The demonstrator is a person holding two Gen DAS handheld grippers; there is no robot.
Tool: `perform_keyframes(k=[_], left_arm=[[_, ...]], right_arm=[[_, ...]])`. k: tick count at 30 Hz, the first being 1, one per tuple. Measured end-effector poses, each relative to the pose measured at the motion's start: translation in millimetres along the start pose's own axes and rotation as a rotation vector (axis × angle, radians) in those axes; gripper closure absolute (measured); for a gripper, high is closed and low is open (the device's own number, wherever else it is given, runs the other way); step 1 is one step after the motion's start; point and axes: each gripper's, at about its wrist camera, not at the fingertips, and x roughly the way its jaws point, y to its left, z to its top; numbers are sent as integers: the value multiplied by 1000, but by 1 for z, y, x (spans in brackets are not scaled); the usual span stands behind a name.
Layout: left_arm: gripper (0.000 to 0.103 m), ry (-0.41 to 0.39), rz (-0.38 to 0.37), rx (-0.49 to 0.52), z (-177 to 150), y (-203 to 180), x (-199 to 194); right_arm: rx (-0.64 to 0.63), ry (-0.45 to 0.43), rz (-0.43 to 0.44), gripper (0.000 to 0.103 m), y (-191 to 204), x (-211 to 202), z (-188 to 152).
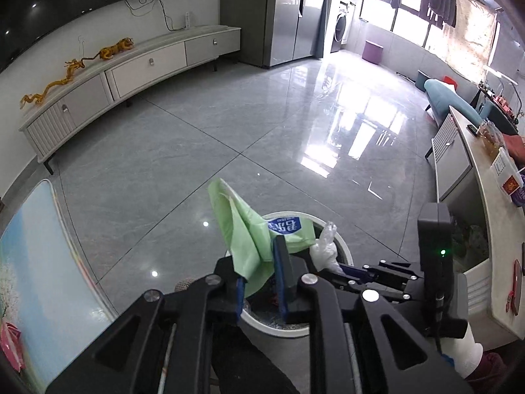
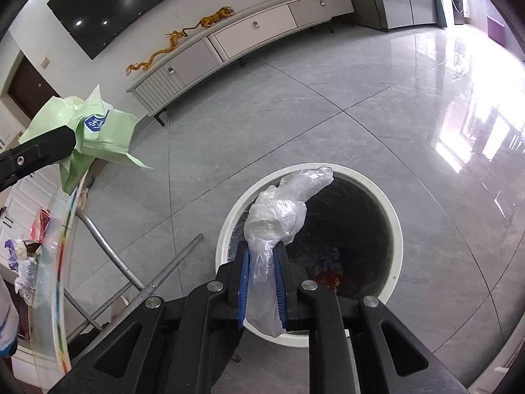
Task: Collect trash
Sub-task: 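Carry the green cloth and clear bag to the bin and release both, then grasp the purple-white bag with the left tool while the right grasps the pink box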
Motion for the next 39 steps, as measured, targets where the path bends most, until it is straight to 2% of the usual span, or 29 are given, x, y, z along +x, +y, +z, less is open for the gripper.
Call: perform_keyframes(k=[2, 3, 4, 12, 18, 22, 26, 31, 39], left_arm=[[68, 2, -26, -18, 4, -3, 9], [54, -3, -32, -22, 5, -5, 9], [46, -12, -37, -25, 6, -5, 9], [45, -54, -65, -54, 7, 9, -19], [45, -150, 8, -62, -12, 30, -81], [45, -203, 35, -112, -28, 57, -125], [45, -262, 87, -151, -51, 85, -169], [46, -323, 164, -200, -86, 127, -219], [46, -362, 309, -342, -161, 211, -278]], right_arm=[[9, 5, -18, 74, -5, 4, 1], [13, 6, -36, 60, -7, 5, 1], [12, 4, -52, 53, -7, 5, 0], [-8, -23, -91, 53, -2, -19, 1], [-60, -106, -80, 53, 33, -64, 5], [-108, -181, -51, 53, 68, -97, 10], [-170, -242, -10, 53, 109, -125, 13], [-266, -276, 43, 53, 162, -146, 13], [-403, -265, 138, 53, 246, -142, 6]])
